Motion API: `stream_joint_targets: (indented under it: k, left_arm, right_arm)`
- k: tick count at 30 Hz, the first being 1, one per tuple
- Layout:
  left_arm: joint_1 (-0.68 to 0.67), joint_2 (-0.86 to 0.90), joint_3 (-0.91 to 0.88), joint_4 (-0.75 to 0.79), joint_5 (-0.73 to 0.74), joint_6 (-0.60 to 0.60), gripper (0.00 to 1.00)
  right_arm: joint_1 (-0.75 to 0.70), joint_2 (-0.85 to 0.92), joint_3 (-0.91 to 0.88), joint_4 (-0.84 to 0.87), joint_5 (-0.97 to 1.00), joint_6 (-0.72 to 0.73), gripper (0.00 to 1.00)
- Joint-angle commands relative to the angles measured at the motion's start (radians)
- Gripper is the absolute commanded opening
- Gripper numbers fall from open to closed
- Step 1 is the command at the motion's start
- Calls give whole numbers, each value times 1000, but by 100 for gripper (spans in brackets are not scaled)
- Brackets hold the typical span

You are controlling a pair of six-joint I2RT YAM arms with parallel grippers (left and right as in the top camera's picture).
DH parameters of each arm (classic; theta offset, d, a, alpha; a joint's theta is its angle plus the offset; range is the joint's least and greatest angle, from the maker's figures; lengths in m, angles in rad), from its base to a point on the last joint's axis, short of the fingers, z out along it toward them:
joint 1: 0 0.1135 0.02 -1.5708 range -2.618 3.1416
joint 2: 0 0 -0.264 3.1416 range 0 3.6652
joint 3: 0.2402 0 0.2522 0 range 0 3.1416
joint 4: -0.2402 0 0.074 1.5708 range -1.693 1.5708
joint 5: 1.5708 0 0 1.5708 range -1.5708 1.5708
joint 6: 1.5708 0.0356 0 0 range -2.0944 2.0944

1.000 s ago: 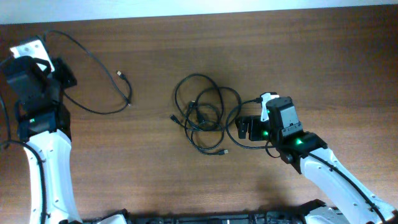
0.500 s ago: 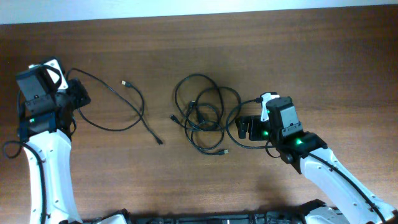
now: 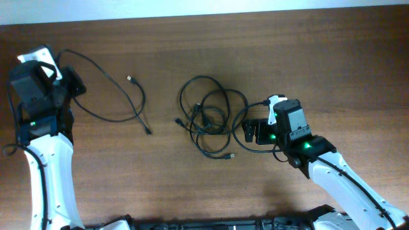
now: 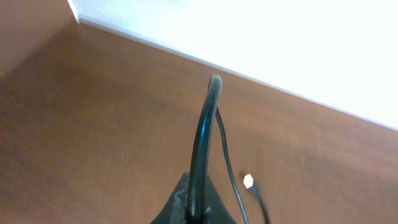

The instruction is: Untangle cables

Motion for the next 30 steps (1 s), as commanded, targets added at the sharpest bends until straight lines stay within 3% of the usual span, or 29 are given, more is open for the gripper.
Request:
stream_joint_targets:
  k: [1,10,15,20,30]
  left_arm:
    - [5,-8,13,73,5,-9,0]
    - [5,-8,13,115,-101,-1,0]
    - [5,8,13,218,-113,39,0]
    - [5,95,13,234,-253,40,0]
    - [5,227,13,231,-257,40,0]
  right_arm:
    - [-5,4,2,0,15,-3,99]
    - [-5,4,2,0,15,-3,99]
    - [-5,4,2,0,15,-3,99]
    - [-5,4,2,0,15,-3,99]
    - [-5,4,2,0,15,-3,99]
